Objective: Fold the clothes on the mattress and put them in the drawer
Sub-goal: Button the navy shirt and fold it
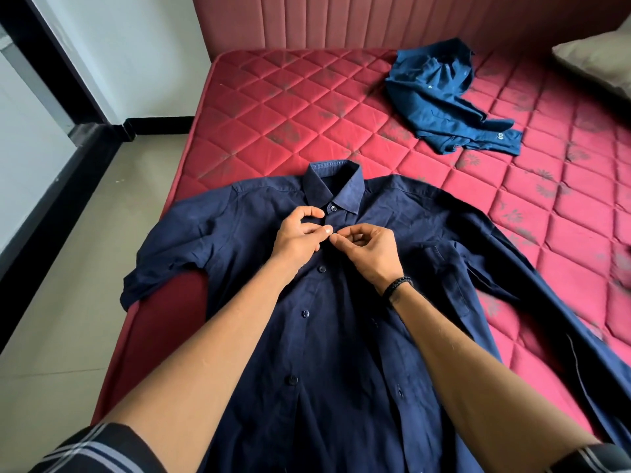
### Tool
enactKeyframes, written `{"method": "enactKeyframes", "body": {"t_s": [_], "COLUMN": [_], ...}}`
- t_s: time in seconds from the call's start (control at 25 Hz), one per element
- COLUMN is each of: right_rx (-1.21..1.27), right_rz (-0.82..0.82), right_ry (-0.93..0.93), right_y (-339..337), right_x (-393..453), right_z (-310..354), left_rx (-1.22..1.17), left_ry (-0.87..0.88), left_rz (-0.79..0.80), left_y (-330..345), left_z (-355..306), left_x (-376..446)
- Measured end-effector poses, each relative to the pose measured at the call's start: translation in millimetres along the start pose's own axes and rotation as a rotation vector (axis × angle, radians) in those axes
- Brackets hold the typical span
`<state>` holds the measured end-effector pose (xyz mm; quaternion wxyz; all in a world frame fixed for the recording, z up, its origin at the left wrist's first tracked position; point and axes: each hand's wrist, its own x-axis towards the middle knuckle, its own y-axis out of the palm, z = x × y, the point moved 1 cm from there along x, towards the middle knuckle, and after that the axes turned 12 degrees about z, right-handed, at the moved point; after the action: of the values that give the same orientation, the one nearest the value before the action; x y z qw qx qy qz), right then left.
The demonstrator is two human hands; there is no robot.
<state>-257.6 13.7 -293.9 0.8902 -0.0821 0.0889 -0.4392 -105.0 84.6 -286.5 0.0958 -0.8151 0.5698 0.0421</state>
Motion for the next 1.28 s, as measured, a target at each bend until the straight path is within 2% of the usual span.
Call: {"method": "enactKeyframes", "body": {"t_s": [0.12, 0.2, 0.28, 0.36, 0.44, 0.6, 0.8, 0.92, 1.0, 1.04, 1.12, 1.28], "right_rx": [0.006, 0.024, -0.097, -0.323, -0.381, -0.081, -0.025, -0.048, -0.182, -0.26, -0.326, -0.224], "right_rz": [0.001, 0.026, -0.016, -0.111, -0.135, 0.022, 0.259, 0.279, 0.285, 0.284, 0.255, 0.201], "right_ry": [-0.001, -0.013, -0.031, -0.035, -0.009, 0.123, 0.222, 0.249, 0.265, 0.268, 0.288, 0.221], "right_y": [-1.9, -4.7, -2.1, 4.7, 7.9, 1.7, -8.0, -10.9, -4.9, -1.8, 0.4, -1.8], "right_x": [1.2, -0.3, -4.1, -8.5, -7.8, 4.9, 18.0, 19.2, 24.8, 28.2, 31.3, 21.7], "right_z": [2.0, 1.1, -0.1, 3.0, 5.2, 2.5, 23.0, 25.2, 27.1, 29.4, 31.7, 25.1], "left_rx": [-0.014, -0.001, 0.022, 0.053, 0.068, 0.043, 0.015, 0.278, 0.474, 0.505, 0.493, 0.376], "left_ry": [0.007, 0.021, 0.043, 0.056, 0.046, 0.033, 0.095, 0.142, 0.246, 0.283, 0.286, 0.164], "left_rz": [0.095, 0.094, 0.066, 0.029, 0.011, 0.053, 0.121, -0.056, -0.239, -0.276, -0.27, -0.188], "left_y": [-5.0, -4.3, -1.2, 0.7, 0.3, 0.2, -2.6, 10.2, 20.2, 22.5, 21.6, 13.3], "left_z": [-0.1, -0.4, -0.2, 3.0, 6.2, 8.6, 9.4, 7.4, 4.4, 3.9, 8.0, 7.3], "left_x": [-1.2, -4.3, -5.2, -2.4, 1.1, 4.9, 2.2, -3.0, -12.7, -14.6, -10.6, -3.9]}}
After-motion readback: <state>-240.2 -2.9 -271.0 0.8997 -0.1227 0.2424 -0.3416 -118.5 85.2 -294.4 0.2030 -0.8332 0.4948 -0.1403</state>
